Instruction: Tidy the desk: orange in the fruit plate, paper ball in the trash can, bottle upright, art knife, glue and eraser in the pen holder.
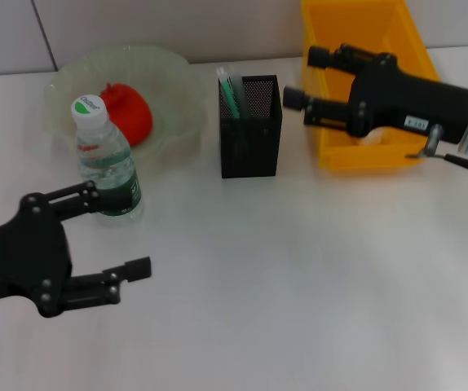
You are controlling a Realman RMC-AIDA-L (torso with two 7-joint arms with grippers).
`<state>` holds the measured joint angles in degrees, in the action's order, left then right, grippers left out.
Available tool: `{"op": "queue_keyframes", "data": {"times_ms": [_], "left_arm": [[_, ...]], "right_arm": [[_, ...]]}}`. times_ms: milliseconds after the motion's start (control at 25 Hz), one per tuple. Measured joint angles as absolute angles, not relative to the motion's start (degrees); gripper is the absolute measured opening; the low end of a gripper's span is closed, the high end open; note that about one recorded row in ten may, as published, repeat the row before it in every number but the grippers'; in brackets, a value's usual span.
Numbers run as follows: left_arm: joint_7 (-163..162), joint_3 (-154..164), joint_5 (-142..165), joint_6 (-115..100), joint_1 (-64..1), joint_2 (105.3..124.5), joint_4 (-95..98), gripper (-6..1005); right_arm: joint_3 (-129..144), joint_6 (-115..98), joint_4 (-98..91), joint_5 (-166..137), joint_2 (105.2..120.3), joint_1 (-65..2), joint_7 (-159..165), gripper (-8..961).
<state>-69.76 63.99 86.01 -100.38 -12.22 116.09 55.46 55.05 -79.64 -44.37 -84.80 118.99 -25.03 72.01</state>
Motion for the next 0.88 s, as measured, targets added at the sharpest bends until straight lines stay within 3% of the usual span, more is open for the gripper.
{"op": "queue_keyframes", "data": {"times_ms": [880], "left_arm": [[-69.25, 58.53, 89.07, -100.77, -12.52, 114.97, 53.21, 784]], "right_arm": [[67.24, -84.84, -52.98, -99.53, 119.18, -25.75, 79.43, 779]]}}
